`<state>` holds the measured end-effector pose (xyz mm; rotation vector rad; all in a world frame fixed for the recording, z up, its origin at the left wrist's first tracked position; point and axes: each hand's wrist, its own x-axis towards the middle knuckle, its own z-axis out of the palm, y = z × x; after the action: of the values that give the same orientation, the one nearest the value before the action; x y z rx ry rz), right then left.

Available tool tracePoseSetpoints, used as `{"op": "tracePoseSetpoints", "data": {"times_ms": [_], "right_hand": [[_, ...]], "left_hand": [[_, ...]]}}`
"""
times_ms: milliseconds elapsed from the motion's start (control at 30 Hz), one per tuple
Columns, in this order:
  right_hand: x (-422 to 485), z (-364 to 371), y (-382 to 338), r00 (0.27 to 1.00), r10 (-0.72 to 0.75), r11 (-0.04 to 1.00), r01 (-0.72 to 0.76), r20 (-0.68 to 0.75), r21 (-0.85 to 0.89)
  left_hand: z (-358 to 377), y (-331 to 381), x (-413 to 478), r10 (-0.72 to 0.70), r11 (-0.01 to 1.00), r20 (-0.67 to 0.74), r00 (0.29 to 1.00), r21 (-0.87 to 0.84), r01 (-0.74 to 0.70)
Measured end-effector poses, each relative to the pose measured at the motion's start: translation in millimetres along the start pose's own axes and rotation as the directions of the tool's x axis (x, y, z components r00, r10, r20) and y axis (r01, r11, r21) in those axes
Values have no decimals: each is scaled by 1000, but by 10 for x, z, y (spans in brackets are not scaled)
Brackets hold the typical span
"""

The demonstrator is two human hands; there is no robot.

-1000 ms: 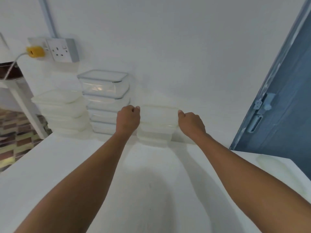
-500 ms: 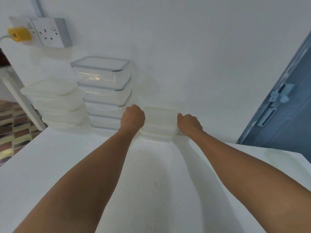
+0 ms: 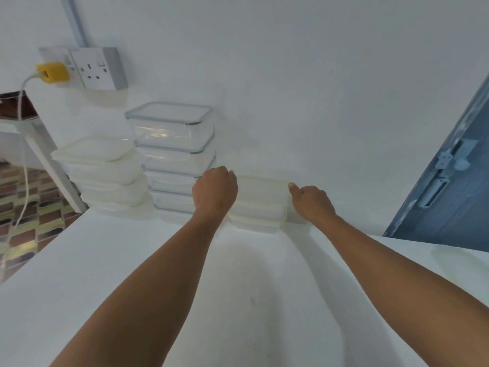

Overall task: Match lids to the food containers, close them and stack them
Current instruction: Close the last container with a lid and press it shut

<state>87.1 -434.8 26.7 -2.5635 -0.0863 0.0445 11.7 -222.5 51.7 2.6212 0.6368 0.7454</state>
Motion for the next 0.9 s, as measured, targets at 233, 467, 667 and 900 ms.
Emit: {"op": "tracePoseSetpoints", "data": {"times_ms": [233, 467, 667, 900], "right_hand": [[-236, -591, 176, 984, -110, 979, 132, -139, 158], [-434, -1114, 546, 975, -64, 972, 110, -215, 210], [-545, -1552, 1253, 963, 31, 977, 28, -268, 211], [-687, -2069, 2236, 921, 183, 974, -123, -345, 188]], "left_hand": [[-355, 478, -101, 8, 944, -71, 997, -330, -31], [-270, 1166, -354, 70, 863, -14, 997, -501, -68], [89, 1869, -675, 147, 816, 54, 988, -572, -90], [579, 2719, -1105, 239, 789, 180, 954, -609, -83]]}}
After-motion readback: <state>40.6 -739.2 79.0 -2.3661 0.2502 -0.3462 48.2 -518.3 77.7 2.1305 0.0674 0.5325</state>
